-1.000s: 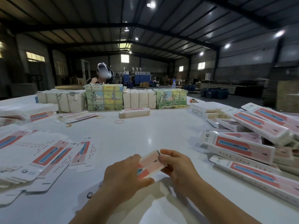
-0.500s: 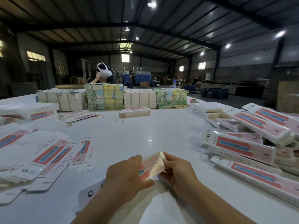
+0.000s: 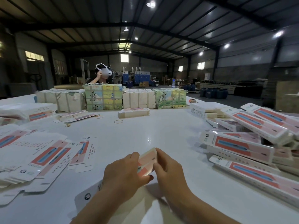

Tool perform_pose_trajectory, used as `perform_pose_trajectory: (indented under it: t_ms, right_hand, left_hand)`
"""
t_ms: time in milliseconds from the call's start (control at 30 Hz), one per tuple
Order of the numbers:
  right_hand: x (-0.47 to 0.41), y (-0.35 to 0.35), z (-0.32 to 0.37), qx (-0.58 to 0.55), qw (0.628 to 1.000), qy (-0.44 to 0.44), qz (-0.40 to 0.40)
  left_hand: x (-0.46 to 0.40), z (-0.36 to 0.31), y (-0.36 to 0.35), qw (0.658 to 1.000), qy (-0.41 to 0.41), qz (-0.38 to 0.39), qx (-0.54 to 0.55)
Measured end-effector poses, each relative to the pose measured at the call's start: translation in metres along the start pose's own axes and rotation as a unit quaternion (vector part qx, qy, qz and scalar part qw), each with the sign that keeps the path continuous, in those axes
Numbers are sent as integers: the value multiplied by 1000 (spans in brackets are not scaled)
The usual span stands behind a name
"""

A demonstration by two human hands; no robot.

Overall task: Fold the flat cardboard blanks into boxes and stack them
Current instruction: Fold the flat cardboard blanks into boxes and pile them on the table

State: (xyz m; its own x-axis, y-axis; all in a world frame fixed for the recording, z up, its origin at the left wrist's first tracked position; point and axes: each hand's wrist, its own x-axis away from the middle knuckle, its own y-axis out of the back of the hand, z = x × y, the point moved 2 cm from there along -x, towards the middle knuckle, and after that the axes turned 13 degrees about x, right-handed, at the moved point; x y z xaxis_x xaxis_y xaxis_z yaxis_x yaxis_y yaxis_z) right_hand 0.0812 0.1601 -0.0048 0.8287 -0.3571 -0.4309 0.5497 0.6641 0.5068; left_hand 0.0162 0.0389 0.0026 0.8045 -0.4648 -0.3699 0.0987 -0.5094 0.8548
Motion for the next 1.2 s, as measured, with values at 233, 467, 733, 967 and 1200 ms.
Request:
perform_pose_trajectory:
  t_ms: [233, 467, 733, 967, 1200]
  right_hand:
    - [-6, -4, -8, -95, 990, -63, 87]
    - [-7, 6, -9, -10, 998, -55, -30]
    - [-11, 5, -14, 21, 999, -31, -1]
    - [-9, -5, -11, 233, 934, 238, 129]
    - [-11, -9, -18, 354, 868, 319, 139]
  left_hand:
    - [-3, 7, 4, 999, 20, 27, 20]
    - [-2, 11, 3, 997, 45, 41, 44]
    - [-4, 20, 7, 994, 50, 87, 47]
    - [-7, 32, 9, 988, -4, 134, 76]
    - [-11, 28, 14, 989, -93, 115, 2]
